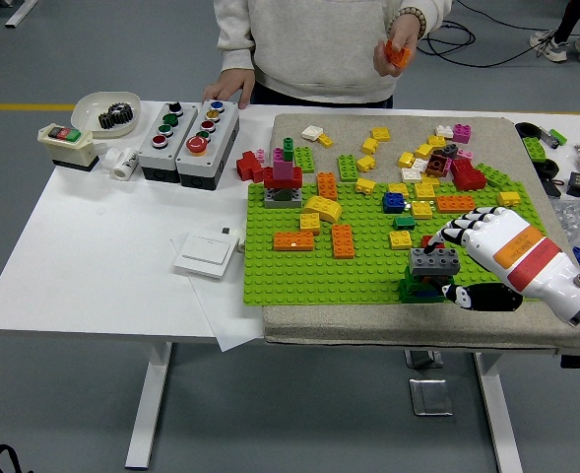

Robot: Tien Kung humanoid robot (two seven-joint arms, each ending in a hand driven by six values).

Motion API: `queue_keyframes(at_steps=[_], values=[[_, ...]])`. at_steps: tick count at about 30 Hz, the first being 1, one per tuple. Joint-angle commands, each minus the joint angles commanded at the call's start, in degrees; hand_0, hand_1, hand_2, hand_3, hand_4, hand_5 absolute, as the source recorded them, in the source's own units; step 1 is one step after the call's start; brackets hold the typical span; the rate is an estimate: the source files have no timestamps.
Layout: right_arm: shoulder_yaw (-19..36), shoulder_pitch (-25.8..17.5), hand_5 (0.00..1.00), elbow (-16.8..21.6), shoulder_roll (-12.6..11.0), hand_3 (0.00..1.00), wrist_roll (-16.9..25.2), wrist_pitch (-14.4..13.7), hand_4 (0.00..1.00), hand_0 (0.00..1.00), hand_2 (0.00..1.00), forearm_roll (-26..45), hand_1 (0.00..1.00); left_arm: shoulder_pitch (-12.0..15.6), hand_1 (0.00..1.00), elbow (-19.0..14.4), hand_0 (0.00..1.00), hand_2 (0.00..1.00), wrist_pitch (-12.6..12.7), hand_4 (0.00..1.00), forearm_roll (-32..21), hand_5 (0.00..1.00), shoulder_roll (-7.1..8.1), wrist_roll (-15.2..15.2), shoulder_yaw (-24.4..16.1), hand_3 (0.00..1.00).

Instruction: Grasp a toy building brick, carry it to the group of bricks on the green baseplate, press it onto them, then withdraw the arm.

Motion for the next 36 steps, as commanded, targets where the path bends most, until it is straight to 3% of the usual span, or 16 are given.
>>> queue_keyframes(at_steps=[6,36], values=[[-1.03,-0.16,0.36,1.26,-0.1,0.571,0.1,0.16,0.67,0.512,0.573,0.05,0.519,-0.02,0.71,0.0,0.645,0.729,-0.06,0.65,0.11,0.646,0.02,-0.01,0.01,0.579],[-2.06,0.52,0.336,-2.64,1.31,0.58,0.17,0.48,0.666,0.511,0.573,0.65,0.517,-0.11,0.708,-0.08,0.645,0.726,-0.09,0.648,0.0,0.647,0.04,0.08,0.02,0.579]])
